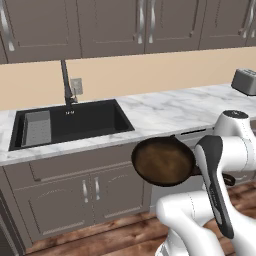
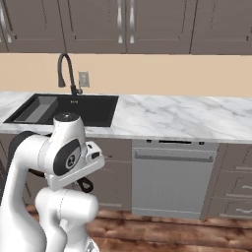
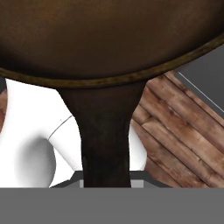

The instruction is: Move the pot and pan from the stove into the sink.

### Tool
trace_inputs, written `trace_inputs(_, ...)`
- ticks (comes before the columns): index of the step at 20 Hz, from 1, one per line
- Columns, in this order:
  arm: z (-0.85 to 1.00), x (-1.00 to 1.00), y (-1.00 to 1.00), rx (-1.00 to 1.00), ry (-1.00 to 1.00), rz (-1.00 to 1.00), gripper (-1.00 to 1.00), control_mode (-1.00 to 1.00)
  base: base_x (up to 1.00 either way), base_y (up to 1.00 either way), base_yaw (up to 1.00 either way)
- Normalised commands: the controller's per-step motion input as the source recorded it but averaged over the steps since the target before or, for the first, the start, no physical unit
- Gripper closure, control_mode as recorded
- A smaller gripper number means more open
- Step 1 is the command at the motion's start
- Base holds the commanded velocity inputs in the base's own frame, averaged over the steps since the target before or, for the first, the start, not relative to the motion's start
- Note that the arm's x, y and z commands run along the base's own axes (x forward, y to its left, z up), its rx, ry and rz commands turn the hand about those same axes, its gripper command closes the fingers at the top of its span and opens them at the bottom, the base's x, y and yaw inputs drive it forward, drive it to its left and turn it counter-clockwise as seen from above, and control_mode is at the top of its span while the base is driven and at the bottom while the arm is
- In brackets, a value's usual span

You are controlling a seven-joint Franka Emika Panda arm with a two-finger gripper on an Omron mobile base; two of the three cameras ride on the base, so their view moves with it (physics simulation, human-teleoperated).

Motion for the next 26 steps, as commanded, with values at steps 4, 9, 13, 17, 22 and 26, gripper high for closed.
trace_inputs(4, 0.00, 0.00, 0.00, 0.00, 0.00, 0.00, 1.00, 1.00, 0.00, 0.58, 0.00)
trace_inputs(9, 0.00, 0.00, 0.00, 0.00, 0.00, 0.00, 1.00, 1.00, 0.00, 0.49, 0.00)
trace_inputs(13, 0.00, 0.00, 0.00, 0.00, 0.00, 0.00, 1.00, 1.00, 0.00, 0.00, 0.00)
trace_inputs(17, 0.00, 0.00, 0.00, 0.00, 0.00, 0.00, 1.00, 1.00, 0.36, 0.06, -0.01)
trace_inputs(22, 0.00, 0.00, 0.00, 0.00, 0.00, 0.00, 1.00, 1.00, 0.62, 0.18, -0.04)
trace_inputs(26, 0.00, 0.00, 0.00, 0.00, 0.00, 0.00, 1.00, 1.00, 0.71, 0.19, -0.04)
